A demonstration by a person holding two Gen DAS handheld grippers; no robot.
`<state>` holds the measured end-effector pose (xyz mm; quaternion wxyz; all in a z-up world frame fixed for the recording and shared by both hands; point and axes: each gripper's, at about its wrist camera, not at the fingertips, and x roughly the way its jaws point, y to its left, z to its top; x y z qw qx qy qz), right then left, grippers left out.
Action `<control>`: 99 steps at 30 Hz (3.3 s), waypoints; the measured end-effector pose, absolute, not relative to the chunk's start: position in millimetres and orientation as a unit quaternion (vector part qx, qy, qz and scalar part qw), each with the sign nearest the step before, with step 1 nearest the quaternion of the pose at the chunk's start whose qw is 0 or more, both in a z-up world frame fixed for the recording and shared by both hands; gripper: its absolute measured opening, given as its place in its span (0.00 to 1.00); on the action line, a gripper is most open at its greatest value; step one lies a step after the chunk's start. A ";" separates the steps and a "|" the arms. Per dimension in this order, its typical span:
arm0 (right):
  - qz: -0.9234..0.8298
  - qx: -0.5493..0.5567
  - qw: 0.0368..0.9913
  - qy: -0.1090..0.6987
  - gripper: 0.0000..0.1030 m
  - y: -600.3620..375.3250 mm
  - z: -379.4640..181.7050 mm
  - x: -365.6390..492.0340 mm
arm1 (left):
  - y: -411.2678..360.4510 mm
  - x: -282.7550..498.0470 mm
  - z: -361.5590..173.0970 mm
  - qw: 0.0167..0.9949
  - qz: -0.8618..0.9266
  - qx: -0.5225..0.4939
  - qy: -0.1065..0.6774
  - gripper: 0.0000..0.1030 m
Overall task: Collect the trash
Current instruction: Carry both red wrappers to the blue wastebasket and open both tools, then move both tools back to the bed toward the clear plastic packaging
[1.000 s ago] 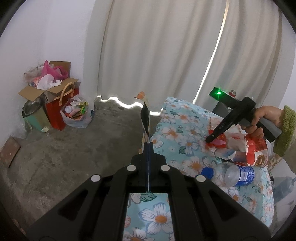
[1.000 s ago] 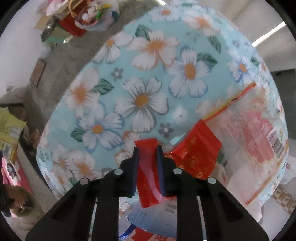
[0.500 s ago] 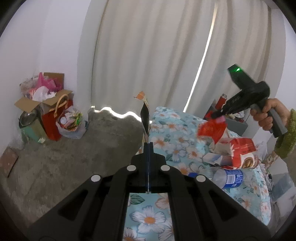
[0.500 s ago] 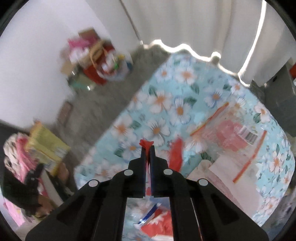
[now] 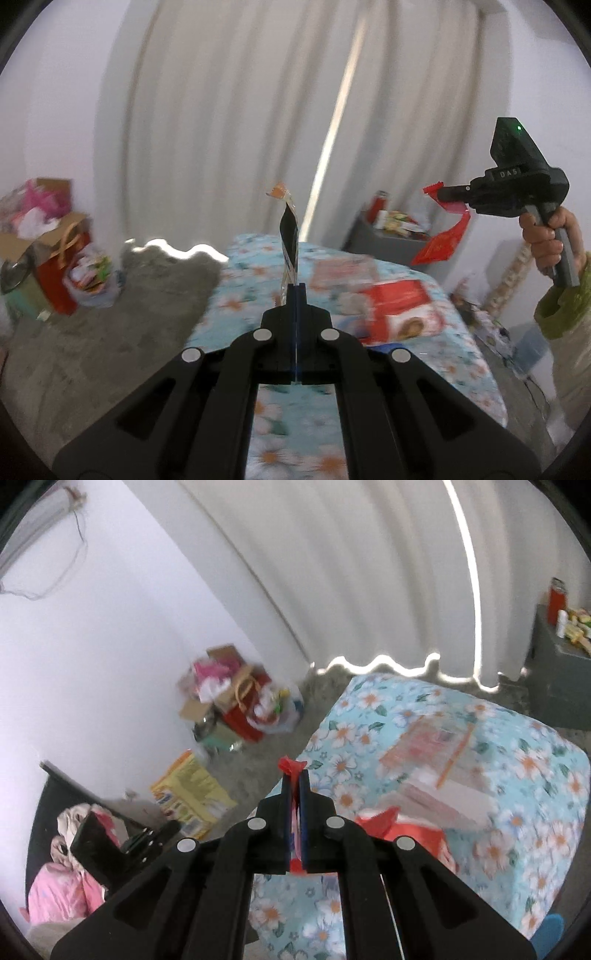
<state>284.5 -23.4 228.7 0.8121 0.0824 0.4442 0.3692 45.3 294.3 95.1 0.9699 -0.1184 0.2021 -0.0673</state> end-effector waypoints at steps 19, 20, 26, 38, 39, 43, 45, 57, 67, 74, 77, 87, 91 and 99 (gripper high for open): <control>0.113 0.271 0.885 0.363 0.04 -334.3 176.4 96.8 | -6.5 81.8 122.0 0.865 -0.430 -0.011 0.259 0.00; 0.102 0.284 0.883 0.361 0.04 -348.5 169.1 90.4 | -33.0 86.8 117.6 0.853 -0.446 -0.002 0.271 0.00; 0.029 0.344 0.864 0.368 0.04 -425.3 113.7 68.0 | -173.6 110.2 78.0 0.787 -0.501 0.061 0.353 0.00; -0.103 0.457 0.783 0.409 0.04 -550.9 -43.2 77.3 | -394.0 160.1 -59.6 0.679 -0.511 0.162 0.502 0.00; -0.111 0.465 0.776 0.411 0.05 -559.7 -56.5 77.5 | -407.3 163.9 -69.1 0.676 -0.508 0.172 0.506 0.00; -0.153 0.508 0.738 0.418 0.24 -588.4 -120.0 75.2 | -439.9 161.8 -111.8 0.667 -0.496 0.217 0.512 0.17; -0.184 0.513 0.721 0.428 0.47 -594.0 -141.9 71.4 | -450.4 166.5 -124.6 0.672 -0.479 0.228 0.517 0.32; -0.186 0.489 0.738 0.427 0.60 -575.9 -139.6 55.8 | -407.8 172.5 -59.6 0.722 -0.477 0.156 0.477 0.57; -0.127 0.427 0.785 0.431 0.66 -534.3 -67.5 65.3 | -258.0 140.5 62.1 0.789 -0.460 0.074 0.401 0.75; -0.046 0.384 0.812 0.437 0.66 -473.3 -10.4 101.8 | -97.8 140.8 117.9 0.863 -0.371 0.001 0.342 0.78; -0.009 0.372 0.819 0.437 0.66 -445.7 10.0 117.8 | -30.1 145.8 131.9 0.893 -0.313 -0.028 0.321 0.78; 0.120 0.363 0.808 0.447 0.66 -339.2 39.4 179.0 | 101.4 210.9 143.8 0.915 -0.199 -0.057 0.346 0.78; 0.146 0.360 0.801 0.455 0.66 -296.5 38.3 209.1 | 115.6 266.1 125.5 0.894 -0.199 -0.061 0.397 0.78; 0.173 0.348 0.783 0.485 0.66 -240.0 23.9 256.1 | 87.1 360.3 58.3 0.844 -0.193 -0.002 0.501 0.78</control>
